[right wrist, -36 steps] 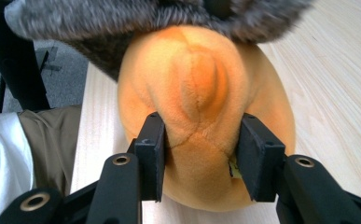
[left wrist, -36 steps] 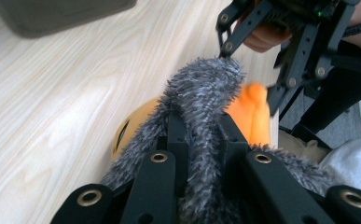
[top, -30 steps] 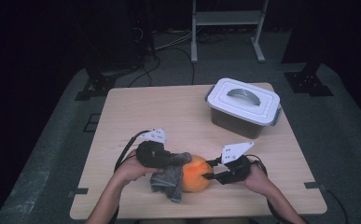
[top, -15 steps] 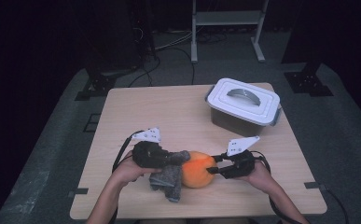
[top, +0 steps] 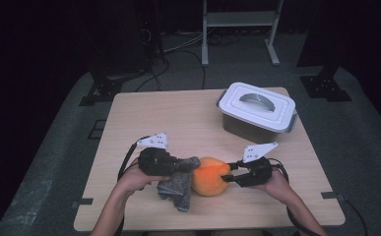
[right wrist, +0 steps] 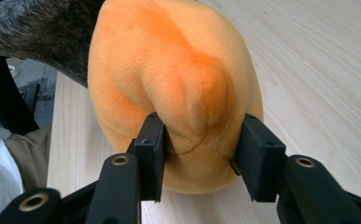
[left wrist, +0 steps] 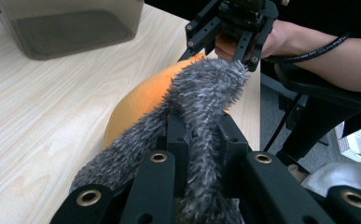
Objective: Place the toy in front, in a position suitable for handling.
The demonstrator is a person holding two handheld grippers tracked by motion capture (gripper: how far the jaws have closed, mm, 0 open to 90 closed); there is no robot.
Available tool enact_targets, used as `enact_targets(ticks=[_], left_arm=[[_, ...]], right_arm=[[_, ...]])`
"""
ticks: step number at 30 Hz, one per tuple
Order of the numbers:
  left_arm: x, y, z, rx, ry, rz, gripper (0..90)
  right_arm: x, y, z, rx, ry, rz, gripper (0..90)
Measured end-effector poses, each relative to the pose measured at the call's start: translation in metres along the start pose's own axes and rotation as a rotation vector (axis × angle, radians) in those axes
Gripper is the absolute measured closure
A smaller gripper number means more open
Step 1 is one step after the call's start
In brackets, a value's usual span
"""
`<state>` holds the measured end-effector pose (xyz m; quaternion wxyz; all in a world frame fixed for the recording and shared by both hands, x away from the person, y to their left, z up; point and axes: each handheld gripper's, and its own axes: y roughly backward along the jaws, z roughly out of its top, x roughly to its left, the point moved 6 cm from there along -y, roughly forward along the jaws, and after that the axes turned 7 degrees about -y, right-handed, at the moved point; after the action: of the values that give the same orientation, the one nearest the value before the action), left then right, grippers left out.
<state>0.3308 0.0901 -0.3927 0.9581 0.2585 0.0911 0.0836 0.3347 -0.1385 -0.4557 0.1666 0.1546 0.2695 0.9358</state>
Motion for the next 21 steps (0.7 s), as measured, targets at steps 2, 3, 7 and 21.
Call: enact_targets(ticks=[2,3,7,21], left_arm=[[0.000,-0.001,0.000,-0.003,-0.001,-0.006,79.0],[-0.001,-0.002,0.001,-0.010,0.001,-0.010,79.0],[0.000,-0.009,0.002,0.009,-0.002,-0.001,79.0],[-0.005,-0.049,0.020,0.057,-0.051,-0.016,79.0]], right_arm=[[-0.001,0.001,0.000,0.000,-0.003,-0.005,54.9],[-0.002,0.001,0.000,-0.001,-0.005,-0.007,54.8],[-0.002,0.001,0.000,0.002,-0.006,-0.006,53.0],[0.021,0.008,0.022,0.065,0.103,-0.091,20.0]])
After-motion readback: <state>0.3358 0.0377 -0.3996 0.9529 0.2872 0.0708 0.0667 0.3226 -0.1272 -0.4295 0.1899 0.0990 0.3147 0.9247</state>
